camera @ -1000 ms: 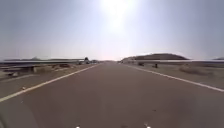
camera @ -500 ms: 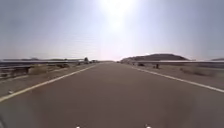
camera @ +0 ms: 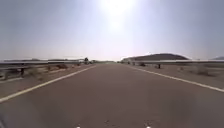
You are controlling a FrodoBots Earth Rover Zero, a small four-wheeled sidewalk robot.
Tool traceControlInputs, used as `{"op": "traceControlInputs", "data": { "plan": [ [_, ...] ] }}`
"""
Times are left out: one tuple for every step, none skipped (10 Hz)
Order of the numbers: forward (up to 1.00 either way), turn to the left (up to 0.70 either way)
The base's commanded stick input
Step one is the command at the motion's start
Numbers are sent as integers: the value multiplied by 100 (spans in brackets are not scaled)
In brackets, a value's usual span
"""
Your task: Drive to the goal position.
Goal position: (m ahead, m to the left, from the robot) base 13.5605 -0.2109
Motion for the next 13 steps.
{"op": "traceControlInputs", "data": {
  "plan": [
    [70, 0],
    [70, 0],
    [70, 0],
    [70, 0],
    [70, 0],
    [70, 0],
    [70, 0],
    [70, 0],
    [70, 0],
    [70, 0],
    [70, 0],
    [70, 0],
    [70, 0]
  ]
}}
